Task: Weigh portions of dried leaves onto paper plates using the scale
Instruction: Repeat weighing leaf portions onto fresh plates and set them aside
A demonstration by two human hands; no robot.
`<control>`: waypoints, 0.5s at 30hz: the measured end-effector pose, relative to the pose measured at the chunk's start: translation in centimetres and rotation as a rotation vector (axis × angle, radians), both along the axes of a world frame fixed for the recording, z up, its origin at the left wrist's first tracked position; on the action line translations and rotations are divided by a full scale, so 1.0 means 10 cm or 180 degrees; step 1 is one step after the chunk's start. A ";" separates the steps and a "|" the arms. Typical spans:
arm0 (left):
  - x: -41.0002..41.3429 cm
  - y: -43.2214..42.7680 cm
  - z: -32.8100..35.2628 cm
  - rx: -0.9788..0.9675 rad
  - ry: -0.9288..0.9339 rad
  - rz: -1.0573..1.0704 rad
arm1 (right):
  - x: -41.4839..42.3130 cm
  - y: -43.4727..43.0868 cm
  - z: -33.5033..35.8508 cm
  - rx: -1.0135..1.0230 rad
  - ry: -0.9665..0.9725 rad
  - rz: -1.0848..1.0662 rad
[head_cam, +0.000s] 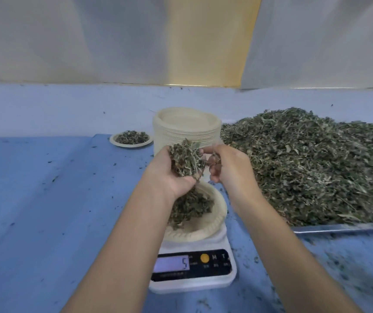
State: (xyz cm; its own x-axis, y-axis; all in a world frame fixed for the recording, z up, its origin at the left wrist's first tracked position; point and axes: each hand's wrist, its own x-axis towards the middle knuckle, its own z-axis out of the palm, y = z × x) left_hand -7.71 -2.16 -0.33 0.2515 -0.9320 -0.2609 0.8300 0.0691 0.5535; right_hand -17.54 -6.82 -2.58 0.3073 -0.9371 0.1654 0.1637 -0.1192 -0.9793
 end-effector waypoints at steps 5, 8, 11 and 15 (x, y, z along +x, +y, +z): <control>0.15 0.07 -0.08 0.0051 -0.0099 0.0126 | 0.12 0.05 -0.07 0.0176 -0.0003 0.0261; 0.20 0.07 -0.13 0.0180 -0.0257 0.0218 | 0.09 0.05 -0.10 0.0324 -0.0124 0.0497; 0.21 0.06 -0.20 0.0169 -0.0230 0.0271 | 0.05 0.03 -0.12 0.0414 -0.0094 0.0605; 0.23 0.07 -0.24 0.0149 -0.0168 0.0392 | -0.01 -0.01 -0.13 0.0440 0.0111 0.0552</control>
State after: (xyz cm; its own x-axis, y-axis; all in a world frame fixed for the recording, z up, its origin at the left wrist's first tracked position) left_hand -5.44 -1.48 -2.70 0.3778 -0.8803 -0.2869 0.7865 0.1417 0.6011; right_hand -17.63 -6.89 -3.86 0.4691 -0.8828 0.0257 0.1359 0.0434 -0.9898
